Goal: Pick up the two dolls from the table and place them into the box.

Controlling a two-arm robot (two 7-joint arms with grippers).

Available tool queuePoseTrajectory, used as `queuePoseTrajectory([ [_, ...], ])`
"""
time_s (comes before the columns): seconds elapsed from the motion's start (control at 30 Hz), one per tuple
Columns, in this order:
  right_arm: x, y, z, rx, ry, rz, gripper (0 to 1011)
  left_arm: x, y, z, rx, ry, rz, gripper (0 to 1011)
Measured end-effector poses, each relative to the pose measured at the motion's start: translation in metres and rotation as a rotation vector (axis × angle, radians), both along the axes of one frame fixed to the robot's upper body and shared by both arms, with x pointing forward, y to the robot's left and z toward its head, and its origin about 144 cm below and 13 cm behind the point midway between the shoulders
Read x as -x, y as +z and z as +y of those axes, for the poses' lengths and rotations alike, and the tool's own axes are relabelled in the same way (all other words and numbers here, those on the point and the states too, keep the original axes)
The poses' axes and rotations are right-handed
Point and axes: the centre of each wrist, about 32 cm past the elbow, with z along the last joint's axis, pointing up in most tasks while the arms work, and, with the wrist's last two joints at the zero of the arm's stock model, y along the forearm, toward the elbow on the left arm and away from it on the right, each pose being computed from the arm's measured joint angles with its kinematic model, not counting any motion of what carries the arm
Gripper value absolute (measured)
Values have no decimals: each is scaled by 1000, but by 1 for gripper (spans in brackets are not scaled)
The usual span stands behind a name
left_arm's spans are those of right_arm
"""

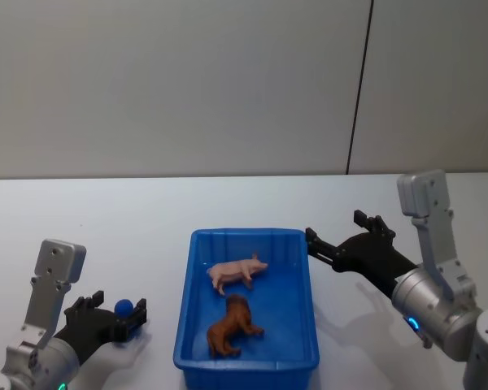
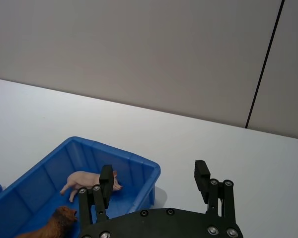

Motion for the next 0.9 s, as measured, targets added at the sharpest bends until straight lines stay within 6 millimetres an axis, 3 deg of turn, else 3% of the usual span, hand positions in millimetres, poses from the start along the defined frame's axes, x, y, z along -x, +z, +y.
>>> queuePoseTrajectory([
  [0.53,0,0,0,0,0,0,1001,0,-6,2,4,-6,29,375],
  [0.63,0,0,0,0,0,0,1001,1,-6,3,0,-8,24,306],
  [0.9,0,0,0,0,0,0,1001,1,-4,2,-11,-20,-9,251],
])
